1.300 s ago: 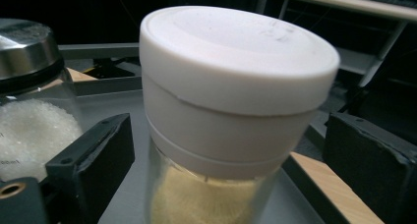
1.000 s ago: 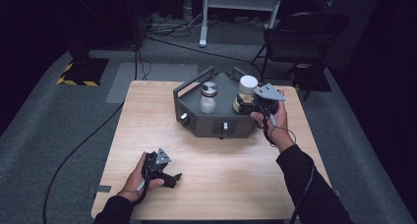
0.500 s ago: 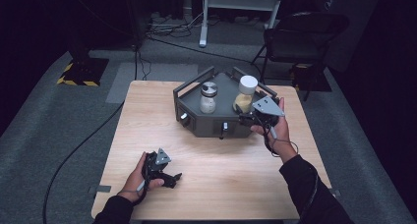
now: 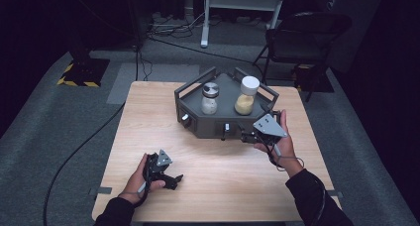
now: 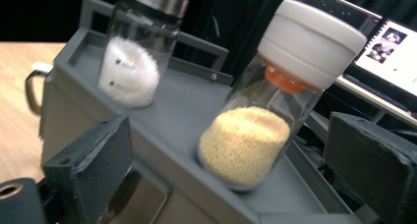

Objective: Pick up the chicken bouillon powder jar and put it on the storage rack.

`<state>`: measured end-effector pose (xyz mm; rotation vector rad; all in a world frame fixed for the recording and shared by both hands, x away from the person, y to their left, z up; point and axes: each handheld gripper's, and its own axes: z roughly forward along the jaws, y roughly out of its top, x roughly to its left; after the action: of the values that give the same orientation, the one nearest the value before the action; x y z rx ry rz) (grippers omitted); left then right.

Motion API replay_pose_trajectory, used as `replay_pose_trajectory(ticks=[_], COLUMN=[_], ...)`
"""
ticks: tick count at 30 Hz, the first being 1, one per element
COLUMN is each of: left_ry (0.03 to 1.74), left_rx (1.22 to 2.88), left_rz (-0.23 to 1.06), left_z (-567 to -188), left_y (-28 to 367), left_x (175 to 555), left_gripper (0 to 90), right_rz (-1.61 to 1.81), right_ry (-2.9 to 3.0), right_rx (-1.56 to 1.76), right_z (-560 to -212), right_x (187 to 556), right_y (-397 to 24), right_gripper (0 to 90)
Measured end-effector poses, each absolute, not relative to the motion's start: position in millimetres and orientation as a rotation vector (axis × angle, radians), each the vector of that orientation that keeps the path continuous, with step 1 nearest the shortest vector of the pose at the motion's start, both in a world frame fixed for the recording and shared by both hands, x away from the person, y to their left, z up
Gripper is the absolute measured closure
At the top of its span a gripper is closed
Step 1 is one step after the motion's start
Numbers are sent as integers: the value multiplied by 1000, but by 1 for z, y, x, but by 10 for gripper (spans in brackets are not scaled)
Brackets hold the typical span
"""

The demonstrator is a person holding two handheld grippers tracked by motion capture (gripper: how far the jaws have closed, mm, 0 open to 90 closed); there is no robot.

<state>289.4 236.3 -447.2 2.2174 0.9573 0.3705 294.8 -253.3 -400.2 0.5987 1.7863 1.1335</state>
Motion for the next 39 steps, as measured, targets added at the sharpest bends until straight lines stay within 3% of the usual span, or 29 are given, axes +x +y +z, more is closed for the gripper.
replay_pose_trajectory(ticks=[39], left_ry=[957], left_rx=[2217], left_rz=[370], left_z=[-447], left_y=[236], left_x=[289], left_gripper=[3], right_rz=[941], right_ry=[2136], right_rx=[673], right_z=[-455], right_x=[258], right_y=[-291], right_gripper=[39])
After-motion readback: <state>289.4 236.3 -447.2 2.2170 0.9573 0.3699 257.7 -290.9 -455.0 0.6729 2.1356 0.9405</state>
